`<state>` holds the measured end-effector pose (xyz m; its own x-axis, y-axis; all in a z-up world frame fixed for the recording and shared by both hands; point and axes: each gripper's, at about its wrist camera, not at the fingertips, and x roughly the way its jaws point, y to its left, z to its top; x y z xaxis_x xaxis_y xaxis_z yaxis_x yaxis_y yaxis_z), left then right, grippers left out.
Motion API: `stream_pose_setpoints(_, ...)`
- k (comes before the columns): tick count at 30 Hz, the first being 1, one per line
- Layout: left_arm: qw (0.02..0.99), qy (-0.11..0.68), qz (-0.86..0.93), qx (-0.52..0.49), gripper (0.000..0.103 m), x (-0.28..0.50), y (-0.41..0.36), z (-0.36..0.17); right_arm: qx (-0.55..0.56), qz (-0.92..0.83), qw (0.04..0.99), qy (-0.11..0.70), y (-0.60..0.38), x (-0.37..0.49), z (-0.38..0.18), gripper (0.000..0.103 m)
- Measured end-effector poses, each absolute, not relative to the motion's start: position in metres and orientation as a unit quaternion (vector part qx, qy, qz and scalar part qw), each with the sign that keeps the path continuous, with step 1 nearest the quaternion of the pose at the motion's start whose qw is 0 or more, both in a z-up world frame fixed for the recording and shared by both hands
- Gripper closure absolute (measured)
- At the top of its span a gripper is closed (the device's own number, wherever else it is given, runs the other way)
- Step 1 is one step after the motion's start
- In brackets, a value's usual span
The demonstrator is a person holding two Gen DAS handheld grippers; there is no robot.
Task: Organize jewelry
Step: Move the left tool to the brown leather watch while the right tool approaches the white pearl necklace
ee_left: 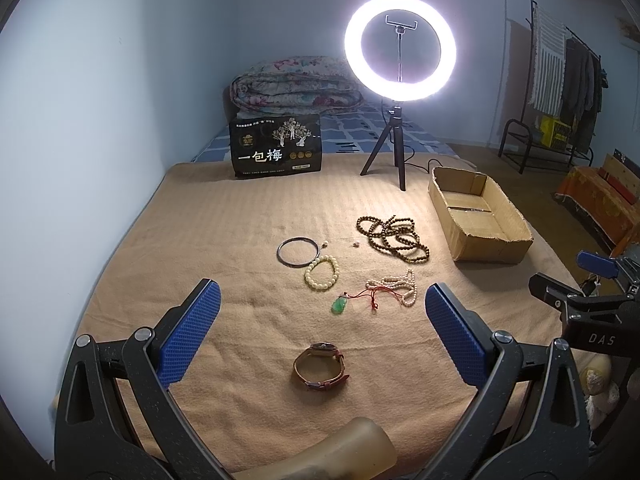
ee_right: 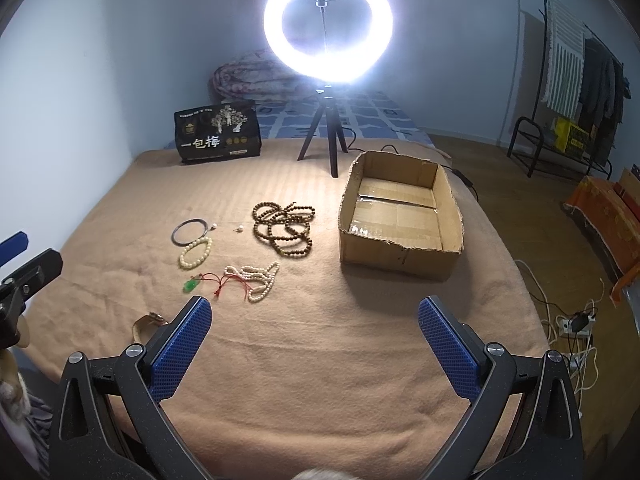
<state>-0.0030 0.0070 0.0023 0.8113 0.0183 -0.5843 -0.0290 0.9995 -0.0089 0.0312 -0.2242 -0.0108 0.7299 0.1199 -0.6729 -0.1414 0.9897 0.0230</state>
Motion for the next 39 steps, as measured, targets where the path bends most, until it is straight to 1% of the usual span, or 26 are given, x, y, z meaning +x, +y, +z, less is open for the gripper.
stream_pose_setpoints(7,0.947,0.319,0.023,-0.013,0.000,0.001,0.018,-0.002,-0.006,0.075,0.922,0.379,-0.227,0.036,-0.014,0.000)
stream_pose_setpoints(11,0.943,0.332,0.029,-0.013,0.000,0.005,0.026,-0.011,-0.025,0.074,0.919,0.387,-0.221,0.038,-0.019,0.001)
stream_pose_setpoints(17,0.926,0.375,0.027,-0.034,0.000,0.012,0.047,-0.030,-0.056,0.102,0.912,0.394,-0.205,0.042,-0.024,0.001)
stream_pose_setpoints(20,0.919,0.392,0.026,-0.041,0.000,0.015,0.055,-0.039,-0.065,0.114,0.904,0.406,-0.198,0.050,-0.031,0.004)
stream_pose_setpoints(25,0.908,0.415,0.014,-0.049,0.001,0.021,0.061,-0.053,-0.011,0.164,0.892,0.421,-0.202,0.067,-0.044,0.004)
stream_pose_setpoints(27,0.902,0.428,0.001,-0.048,0.006,0.025,0.060,-0.057,-0.007,0.172,0.889,0.424,-0.200,0.077,-0.047,0.004)
stream_pose_setpoints(29,0.897,0.439,-0.008,-0.045,0.009,0.030,0.058,-0.062,-0.024,0.171,0.888,0.425,-0.195,0.083,-0.049,0.004)
stream_pose_setpoints(30,0.895,0.444,-0.012,-0.043,0.013,0.031,0.057,-0.063,-0.032,0.173,0.887,0.427,-0.192,0.087,-0.049,0.004)
stream_pose_setpoints(32,0.888,0.458,-0.024,-0.041,0.018,0.037,0.056,-0.068,-0.046,0.175,0.880,0.439,-0.186,0.097,-0.052,0.004)
stream_pose_setpoints(34,0.881,0.470,-0.030,-0.044,0.024,0.043,0.056,-0.074,-0.048,0.174,0.872,0.455,-0.184,0.109,-0.056,0.008)
stream_pose_setpoints(35,0.877,0.477,-0.032,-0.046,0.030,0.046,0.057,-0.077,-0.049,0.174,0.867,0.464,-0.183,0.117,-0.059,0.015)
stream_pose_setpoints(36,0.871,0.487,-0.037,-0.049,0.033,0.050,0.057,-0.082,-0.049,0.175,0.861,0.475,-0.181,0.125,-0.063,0.020)
stream_pose_setpoints(37,0.868,0.493,-0.040,-0.054,0.035,0.052,0.057,-0.085,-0.047,0.178,0.857,0.482,-0.181,0.130,-0.065,0.020)
stream_pose_setpoints(39,0.858,0.508,-0.049,-0.068,0.044,0.057,0.058,-0.092,-0.045,0.181,0.851,0.491,-0.178,0.139,-0.070,0.022)
